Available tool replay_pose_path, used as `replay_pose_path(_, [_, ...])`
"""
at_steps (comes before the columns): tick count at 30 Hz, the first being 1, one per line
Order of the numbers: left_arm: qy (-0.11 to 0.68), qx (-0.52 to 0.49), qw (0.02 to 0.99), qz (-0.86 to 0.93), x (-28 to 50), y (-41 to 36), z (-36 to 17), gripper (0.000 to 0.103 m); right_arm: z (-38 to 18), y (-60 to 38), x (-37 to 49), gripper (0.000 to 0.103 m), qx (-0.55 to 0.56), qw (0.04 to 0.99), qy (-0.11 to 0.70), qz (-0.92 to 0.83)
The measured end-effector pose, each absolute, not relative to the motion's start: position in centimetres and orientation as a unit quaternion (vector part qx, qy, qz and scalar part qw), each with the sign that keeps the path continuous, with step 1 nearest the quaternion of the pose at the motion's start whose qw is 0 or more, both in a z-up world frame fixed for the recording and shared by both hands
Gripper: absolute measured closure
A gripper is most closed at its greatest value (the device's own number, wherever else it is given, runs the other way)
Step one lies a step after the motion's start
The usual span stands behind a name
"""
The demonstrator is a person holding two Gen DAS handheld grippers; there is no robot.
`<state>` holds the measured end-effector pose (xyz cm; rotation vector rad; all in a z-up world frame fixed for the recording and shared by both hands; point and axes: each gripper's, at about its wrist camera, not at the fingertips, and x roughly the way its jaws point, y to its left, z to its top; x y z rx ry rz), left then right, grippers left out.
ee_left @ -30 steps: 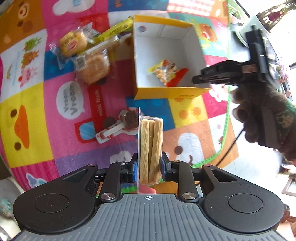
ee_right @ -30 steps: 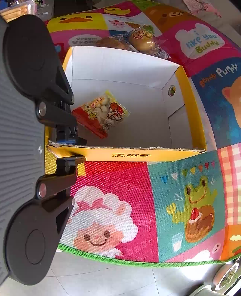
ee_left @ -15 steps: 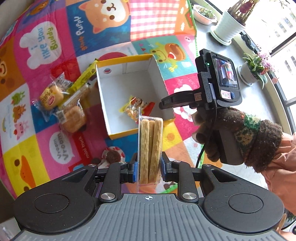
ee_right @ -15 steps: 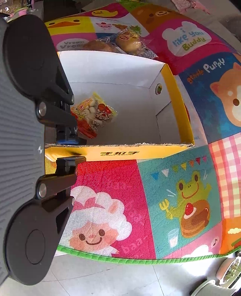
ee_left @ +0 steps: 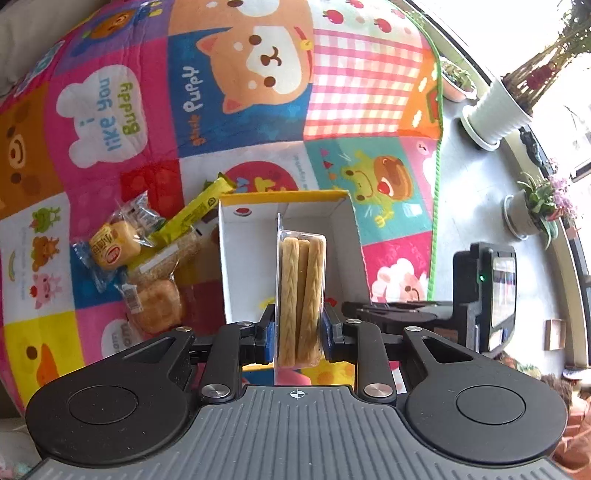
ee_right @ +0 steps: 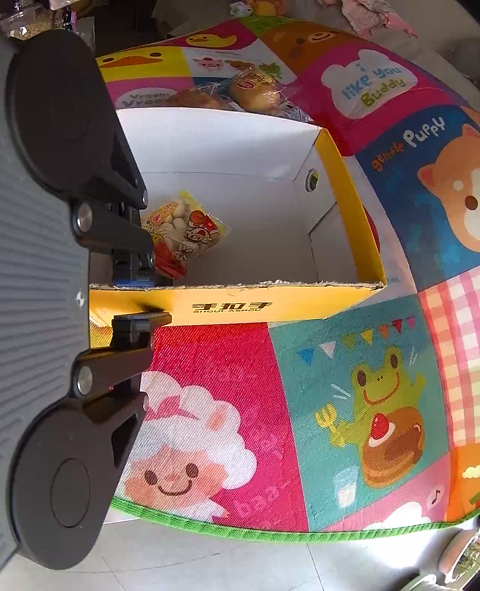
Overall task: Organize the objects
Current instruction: 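Carry the Volcano pack into the box and open the left gripper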
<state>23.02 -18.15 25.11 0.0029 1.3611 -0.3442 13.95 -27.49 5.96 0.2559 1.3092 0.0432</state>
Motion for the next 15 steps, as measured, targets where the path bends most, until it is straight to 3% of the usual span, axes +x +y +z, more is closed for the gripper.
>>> replay_pose_path(15, [0.618,-0.068,0.776,-0.109,24.8,-16.6,23.9,0.075,5.5,-28.5,14.2,0.087,0.14,0.78,0.608,0.041])
